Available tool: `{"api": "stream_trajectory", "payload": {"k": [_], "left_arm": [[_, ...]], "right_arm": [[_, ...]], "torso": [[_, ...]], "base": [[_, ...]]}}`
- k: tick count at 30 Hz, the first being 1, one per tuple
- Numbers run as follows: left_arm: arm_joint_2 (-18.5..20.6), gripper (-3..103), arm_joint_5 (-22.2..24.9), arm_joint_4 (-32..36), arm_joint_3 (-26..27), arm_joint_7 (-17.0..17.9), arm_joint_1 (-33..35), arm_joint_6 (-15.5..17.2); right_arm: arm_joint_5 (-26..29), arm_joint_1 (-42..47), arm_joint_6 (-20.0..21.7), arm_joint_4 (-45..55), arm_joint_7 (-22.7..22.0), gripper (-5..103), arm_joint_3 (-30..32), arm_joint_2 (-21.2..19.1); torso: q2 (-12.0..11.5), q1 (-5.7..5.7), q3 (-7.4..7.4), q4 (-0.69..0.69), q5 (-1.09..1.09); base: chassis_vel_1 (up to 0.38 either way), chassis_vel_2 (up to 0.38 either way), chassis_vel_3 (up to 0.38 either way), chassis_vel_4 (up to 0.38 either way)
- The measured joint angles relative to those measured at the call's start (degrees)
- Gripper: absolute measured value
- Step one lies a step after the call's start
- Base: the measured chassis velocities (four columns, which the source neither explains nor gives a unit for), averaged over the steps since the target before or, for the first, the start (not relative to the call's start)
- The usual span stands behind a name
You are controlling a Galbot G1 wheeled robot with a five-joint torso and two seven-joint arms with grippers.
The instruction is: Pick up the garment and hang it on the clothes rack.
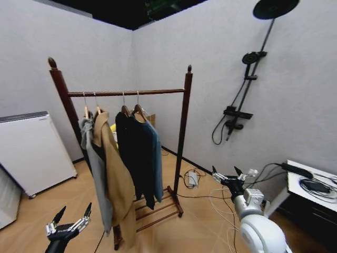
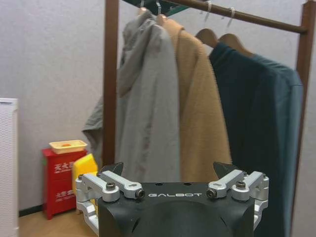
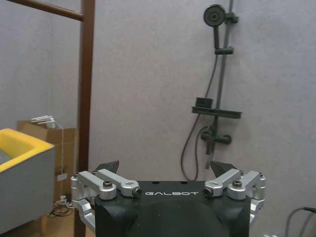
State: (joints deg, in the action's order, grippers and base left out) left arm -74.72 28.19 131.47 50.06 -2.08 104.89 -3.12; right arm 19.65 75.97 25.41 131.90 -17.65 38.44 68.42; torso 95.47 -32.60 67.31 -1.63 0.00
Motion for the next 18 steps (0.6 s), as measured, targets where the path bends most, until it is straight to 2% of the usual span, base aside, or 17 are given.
{"api": "stream_trajectory", "payload": {"k": [18], "left_arm": [[0.0, 100, 0.0, 0.0, 0.0, 0.0, 0.0, 0.0]], "right_arm": [[0.4, 0.8, -0.4, 0.6, 0.3, 100, 1.0, 0.0]], "torso": [[0.0, 0.02, 0.0, 0.02, 0.0]], "base": [[0.005, -0.257, -0.254, 0.006]]}}
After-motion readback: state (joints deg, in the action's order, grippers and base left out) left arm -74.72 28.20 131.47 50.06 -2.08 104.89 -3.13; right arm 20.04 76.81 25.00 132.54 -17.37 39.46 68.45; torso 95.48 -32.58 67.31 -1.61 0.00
